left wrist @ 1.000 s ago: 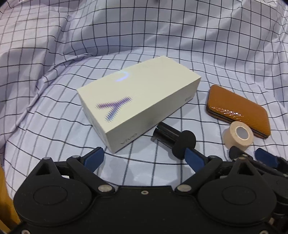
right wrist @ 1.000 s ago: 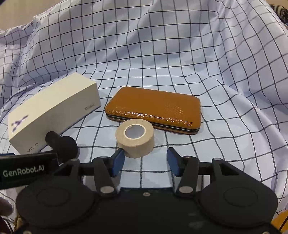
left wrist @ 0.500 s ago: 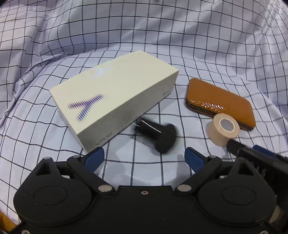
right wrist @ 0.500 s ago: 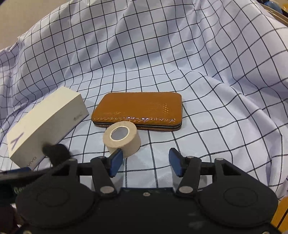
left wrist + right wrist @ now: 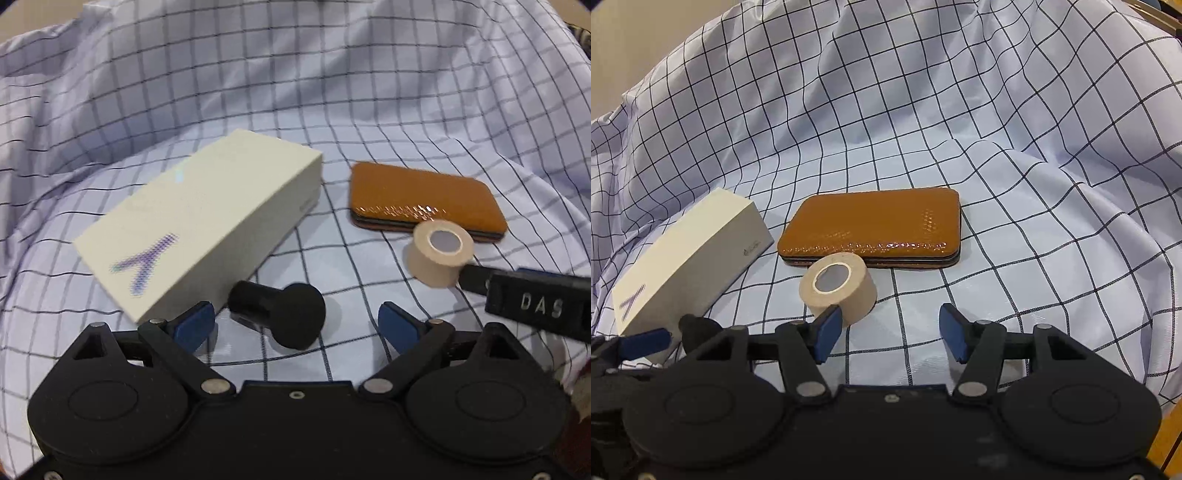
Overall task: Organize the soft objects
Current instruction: 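Lower the left tool onto the black stamp and close on its handle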
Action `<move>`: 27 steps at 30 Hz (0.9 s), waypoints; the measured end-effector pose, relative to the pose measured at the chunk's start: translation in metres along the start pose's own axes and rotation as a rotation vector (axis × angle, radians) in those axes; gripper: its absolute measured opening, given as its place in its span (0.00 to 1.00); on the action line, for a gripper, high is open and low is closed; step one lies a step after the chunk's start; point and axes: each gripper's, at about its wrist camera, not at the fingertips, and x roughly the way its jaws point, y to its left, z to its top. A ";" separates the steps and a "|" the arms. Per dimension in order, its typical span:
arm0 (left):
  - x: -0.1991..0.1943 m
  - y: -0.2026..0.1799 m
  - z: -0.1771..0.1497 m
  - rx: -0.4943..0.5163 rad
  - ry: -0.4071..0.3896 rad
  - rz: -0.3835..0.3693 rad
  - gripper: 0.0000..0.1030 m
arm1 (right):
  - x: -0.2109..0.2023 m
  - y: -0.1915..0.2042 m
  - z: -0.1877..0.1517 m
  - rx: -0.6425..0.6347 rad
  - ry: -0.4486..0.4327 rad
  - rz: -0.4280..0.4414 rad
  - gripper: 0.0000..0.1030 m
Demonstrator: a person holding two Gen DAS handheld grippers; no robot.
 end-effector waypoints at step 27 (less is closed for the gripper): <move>0.008 0.003 -0.007 0.120 -0.067 -0.117 0.93 | 0.001 0.001 -0.003 -0.011 -0.003 0.009 0.61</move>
